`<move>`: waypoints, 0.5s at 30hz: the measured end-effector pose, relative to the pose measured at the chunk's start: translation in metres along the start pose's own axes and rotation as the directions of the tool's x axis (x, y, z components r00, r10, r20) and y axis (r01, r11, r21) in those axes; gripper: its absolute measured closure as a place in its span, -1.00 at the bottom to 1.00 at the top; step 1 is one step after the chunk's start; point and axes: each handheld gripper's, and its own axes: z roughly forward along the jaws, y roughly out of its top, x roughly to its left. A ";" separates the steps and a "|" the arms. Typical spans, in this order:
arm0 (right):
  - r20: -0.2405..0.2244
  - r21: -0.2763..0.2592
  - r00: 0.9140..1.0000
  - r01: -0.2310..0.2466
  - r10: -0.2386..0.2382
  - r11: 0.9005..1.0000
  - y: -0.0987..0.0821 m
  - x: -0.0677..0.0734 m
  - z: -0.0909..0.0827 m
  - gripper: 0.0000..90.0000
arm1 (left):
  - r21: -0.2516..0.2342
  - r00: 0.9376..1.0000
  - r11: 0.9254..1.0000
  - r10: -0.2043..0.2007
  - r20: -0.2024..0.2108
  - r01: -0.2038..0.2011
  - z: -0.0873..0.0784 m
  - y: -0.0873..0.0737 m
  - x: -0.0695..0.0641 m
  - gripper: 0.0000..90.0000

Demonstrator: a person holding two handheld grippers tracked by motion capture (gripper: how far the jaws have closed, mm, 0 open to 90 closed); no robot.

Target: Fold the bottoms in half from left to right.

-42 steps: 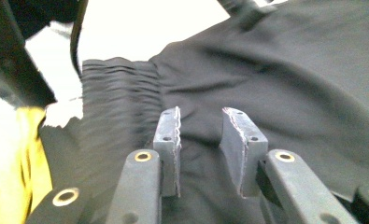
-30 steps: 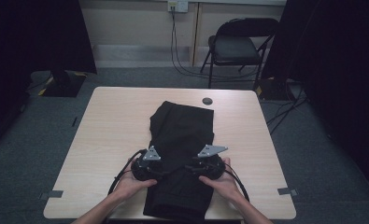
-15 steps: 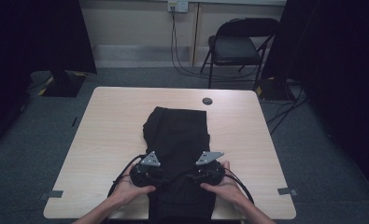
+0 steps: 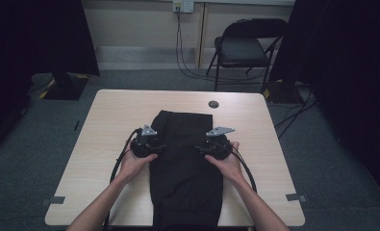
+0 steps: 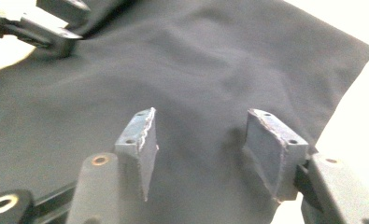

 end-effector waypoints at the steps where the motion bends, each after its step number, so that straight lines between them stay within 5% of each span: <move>1: -0.010 0.014 1.000 -0.020 0.020 1.000 -0.001 -0.004 0.008 -0.21 | 0.004 1.000 1.000 -0.003 -0.009 0.003 0.002 -0.001 0.000 0.18; 4: -0.006 0.016 0.999 -0.049 0.050 0.999 -0.005 -0.008 0.020 -0.36 | 0.044 0.996 0.996 0.080 -0.034 -0.079 0.006 -0.003 -0.007 0.16; 10: -0.006 0.036 1.000 -0.013 0.013 0.999 -0.016 0.000 0.027 -0.33 | 0.006 0.997 0.999 0.040 0.058 -0.041 -0.004 -0.019 -0.015 0.16; 15: -0.068 0.055 0.997 0.047 -0.043 0.997 -0.023 0.012 0.017 -0.33 | 0.027 0.996 0.998 0.047 0.072 -0.049 -0.023 -0.033 -0.032 0.15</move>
